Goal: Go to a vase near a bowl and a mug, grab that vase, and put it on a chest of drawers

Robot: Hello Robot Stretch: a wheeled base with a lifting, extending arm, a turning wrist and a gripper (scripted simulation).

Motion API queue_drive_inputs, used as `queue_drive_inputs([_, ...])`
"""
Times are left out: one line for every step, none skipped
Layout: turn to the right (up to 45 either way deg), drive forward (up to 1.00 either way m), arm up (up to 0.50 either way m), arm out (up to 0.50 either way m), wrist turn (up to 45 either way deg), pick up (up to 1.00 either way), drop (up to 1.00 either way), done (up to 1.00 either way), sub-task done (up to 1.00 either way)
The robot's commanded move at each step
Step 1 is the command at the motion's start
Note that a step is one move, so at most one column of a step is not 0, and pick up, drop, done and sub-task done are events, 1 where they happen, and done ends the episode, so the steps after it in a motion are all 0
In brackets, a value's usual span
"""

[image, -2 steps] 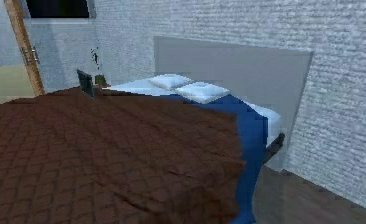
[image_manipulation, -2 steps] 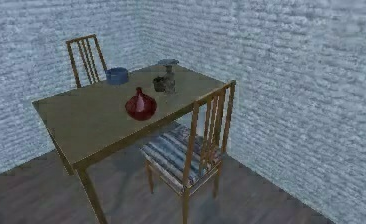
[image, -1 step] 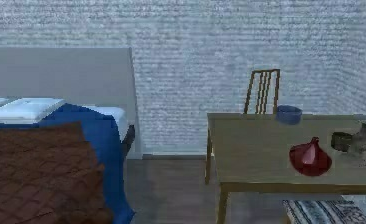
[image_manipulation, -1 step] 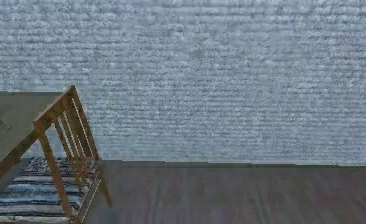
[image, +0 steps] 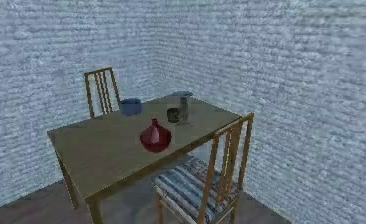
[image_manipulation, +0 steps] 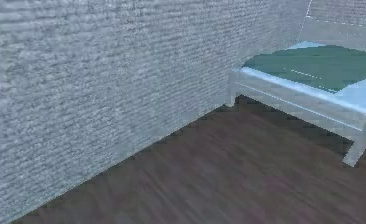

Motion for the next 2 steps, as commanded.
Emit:
queue_drive_inputs([45.0, 0.00, 0.00, 0.00, 0.0, 0.00, 0.00, 0.00, 0.00])
queue_drive_inputs([3.0, 0.00, 0.00, 0.00, 0.0, 0.00, 0.00, 0.00, 0.00])
